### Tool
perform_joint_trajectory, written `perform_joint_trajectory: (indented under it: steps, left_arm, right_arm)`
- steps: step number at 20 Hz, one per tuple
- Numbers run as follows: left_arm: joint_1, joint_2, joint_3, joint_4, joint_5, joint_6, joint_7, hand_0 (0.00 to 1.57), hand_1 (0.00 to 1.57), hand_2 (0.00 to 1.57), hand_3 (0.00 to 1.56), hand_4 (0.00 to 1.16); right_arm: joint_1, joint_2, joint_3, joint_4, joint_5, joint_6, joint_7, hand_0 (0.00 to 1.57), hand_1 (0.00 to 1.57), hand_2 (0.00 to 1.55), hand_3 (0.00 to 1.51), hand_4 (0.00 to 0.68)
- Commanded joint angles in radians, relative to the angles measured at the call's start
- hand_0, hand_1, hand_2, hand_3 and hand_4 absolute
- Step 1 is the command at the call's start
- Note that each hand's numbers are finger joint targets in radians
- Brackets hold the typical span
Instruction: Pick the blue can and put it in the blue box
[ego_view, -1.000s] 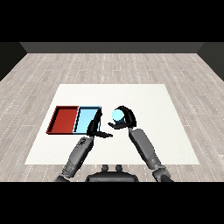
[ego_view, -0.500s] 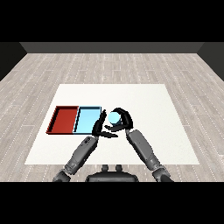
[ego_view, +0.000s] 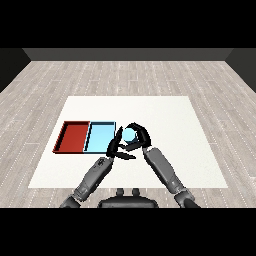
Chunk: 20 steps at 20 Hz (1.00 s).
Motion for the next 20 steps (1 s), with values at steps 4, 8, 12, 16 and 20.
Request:
perform_joint_trajectory:
  steps: [4,8,12,16,20]
  left_arm:
    - [-0.097,-0.002,-0.017,0.059,0.038,0.023,0.031,0.0,0.0,0.0,0.0,0.0]
    - [-0.048,-0.002,-0.046,0.065,0.065,0.023,-0.048,0.0,0.0,0.0,0.0,0.0]
    - [-0.11,-0.002,-0.023,0.08,0.013,0.055,-0.017,0.0,0.0,0.0,0.0,0.17]
    - [-0.152,0.012,-0.027,0.128,-0.128,0.161,0.044,0.41,0.41,0.56,0.29,0.57]
    - [-0.17,0.0,-0.16,0.155,-0.159,0.275,0.037,0.39,0.39,0.57,0.09,0.13]
  right_arm:
    - [-0.069,0.01,0.034,-0.004,-0.027,-0.031,0.069,1.43,1.43,1.43,1.39,0.62]
    - [-0.044,0.01,0.109,0.046,-0.013,-0.06,-0.01,1.41,1.41,1.44,1.39,0.625]
    - [-0.077,0.01,0.145,0.107,-0.073,-0.089,-0.069,1.32,1.32,1.43,1.4,0.617]
    - [-0.065,0.01,0.188,0.018,-0.03,-0.107,0.025,1.42,1.42,1.44,1.39,0.604]
    - [-0.07,0.01,0.274,0.042,-0.108,-0.154,-0.039,1.48,1.48,1.47,1.4,0.599]
